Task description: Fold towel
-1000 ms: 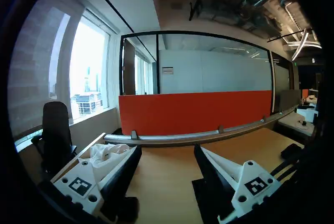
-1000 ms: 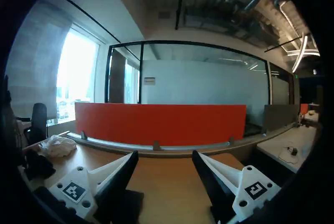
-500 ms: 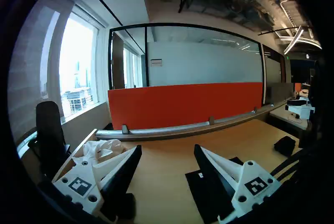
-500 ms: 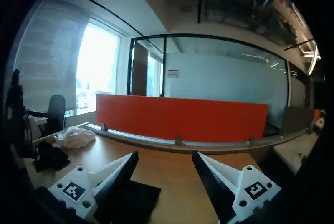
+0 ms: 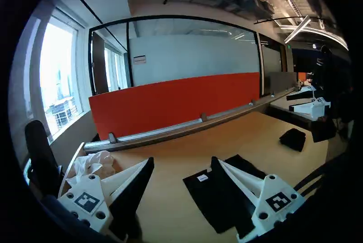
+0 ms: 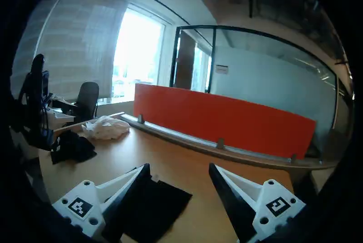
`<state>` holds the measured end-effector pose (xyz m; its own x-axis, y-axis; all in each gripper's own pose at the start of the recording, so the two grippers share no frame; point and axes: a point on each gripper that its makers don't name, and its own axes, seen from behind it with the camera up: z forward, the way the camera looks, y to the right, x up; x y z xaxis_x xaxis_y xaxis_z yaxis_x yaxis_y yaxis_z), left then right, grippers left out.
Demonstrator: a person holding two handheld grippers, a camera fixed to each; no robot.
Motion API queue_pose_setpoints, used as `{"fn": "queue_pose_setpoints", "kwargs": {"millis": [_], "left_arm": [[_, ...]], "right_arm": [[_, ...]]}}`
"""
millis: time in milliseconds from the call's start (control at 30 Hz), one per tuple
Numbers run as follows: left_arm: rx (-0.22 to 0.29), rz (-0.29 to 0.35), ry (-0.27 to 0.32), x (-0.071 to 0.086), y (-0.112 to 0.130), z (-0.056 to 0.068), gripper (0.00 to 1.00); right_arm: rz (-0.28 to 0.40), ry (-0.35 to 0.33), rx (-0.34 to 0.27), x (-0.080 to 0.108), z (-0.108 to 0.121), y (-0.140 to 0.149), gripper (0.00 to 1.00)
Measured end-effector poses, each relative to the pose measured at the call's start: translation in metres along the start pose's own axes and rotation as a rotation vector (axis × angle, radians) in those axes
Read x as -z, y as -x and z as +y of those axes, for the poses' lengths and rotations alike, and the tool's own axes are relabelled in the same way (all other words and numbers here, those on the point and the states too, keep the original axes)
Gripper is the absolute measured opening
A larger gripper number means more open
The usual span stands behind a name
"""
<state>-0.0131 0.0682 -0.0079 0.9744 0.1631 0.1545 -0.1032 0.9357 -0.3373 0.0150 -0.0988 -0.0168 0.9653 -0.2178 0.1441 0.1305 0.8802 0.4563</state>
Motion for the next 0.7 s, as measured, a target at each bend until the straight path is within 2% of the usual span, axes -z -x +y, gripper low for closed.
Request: {"fn": "queue_pose_setpoints", "kwargs": {"millis": [267, 400, 567, 700], "left_arm": [[0.011, -0.041, 0.046, -0.004, 0.019, 0.013, 0.93], [-0.005, -0.065, 0.06, -0.005, 0.033, 0.018, 0.93], [-0.012, -0.093, 0.075, -0.008, 0.052, 0.024, 0.93], [-0.009, -0.114, 0.088, -0.011, 0.068, 0.03, 0.93]], "right_arm": [[-0.053, -0.053, 0.031, -0.002, -0.013, 0.016, 1.0], [-0.071, -0.079, 0.024, -0.003, -0.021, 0.025, 1.0], [-0.096, -0.094, 0.021, -0.006, -0.026, 0.043, 1.0], [-0.123, -0.102, 0.043, -0.008, -0.029, 0.063, 1.0]]}}
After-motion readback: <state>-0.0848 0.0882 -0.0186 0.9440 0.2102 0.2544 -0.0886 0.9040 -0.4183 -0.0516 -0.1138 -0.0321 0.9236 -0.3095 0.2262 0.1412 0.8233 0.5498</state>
